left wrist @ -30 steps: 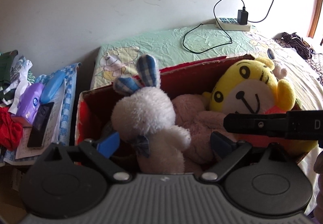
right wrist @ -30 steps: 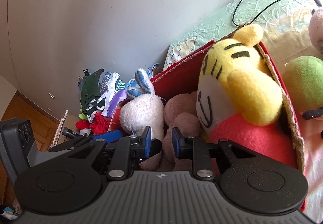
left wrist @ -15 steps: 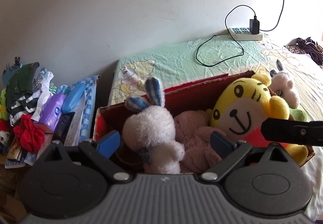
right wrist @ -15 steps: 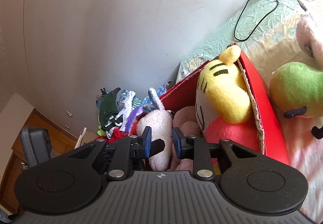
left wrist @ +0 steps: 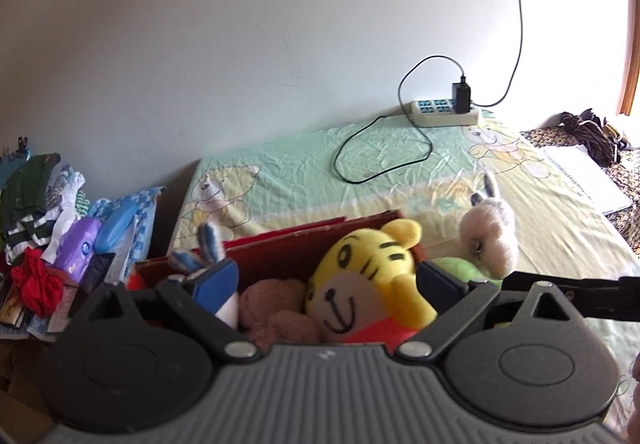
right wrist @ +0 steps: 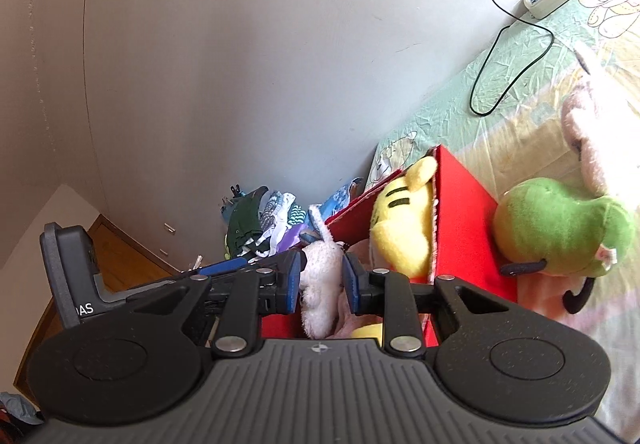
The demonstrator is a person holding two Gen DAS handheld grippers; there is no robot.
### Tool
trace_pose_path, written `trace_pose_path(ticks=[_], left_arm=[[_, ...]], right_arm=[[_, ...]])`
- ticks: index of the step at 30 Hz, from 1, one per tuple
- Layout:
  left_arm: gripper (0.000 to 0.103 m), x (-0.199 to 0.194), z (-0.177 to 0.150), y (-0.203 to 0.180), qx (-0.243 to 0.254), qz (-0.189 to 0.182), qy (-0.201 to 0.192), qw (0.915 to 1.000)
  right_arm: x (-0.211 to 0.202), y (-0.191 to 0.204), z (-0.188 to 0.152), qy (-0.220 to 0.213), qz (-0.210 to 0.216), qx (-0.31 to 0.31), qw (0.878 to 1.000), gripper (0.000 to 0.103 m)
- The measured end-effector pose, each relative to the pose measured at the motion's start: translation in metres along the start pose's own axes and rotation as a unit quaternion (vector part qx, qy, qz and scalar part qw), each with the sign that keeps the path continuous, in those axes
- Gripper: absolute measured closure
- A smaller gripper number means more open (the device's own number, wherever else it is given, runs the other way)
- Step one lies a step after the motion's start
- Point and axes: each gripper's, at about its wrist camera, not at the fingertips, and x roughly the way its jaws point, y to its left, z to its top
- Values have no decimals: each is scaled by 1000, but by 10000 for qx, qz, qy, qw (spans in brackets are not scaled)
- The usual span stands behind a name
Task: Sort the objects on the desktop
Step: 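Withdraw the right gripper from the box toward the second plaid-eared bunny, then grasp the second white bunny with plaid ears and bow tie with the right gripper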
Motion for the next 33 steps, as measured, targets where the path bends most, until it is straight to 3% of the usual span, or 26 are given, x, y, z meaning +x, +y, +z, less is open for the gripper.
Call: trace_pose_path(ticks=[6,12,21,24,27,30,33], left_arm=[[8,8,15,-58,157,-635,-155,9977],[9,49,27,-104,0,-1199,127,9927],[12,136,34,-158,-194,-1226,670,9900],[23,166,30,-163,-362,-1180,998,9873],[42,194,24,-168,-494,-1164,1396,9821],[44,200,19,-174,-496,-1076,1451,9823],[44,192,25,-183,-485,-1447,1393,9784]], right_arm=[[-40,-33,22,-133,-296,128,9994,76],[-67,-76,40,-233,-679,404,9966,76],[-106,-145,63,-536,-1105,1149,9858,76],[-117,-161,70,-639,-1177,1341,9819,76],[-123,-172,79,-703,-1262,1380,9798,76],[-126,-181,86,-707,-1326,1380,9790,76],[-131,-190,92,-731,-1379,1397,9778,76]])
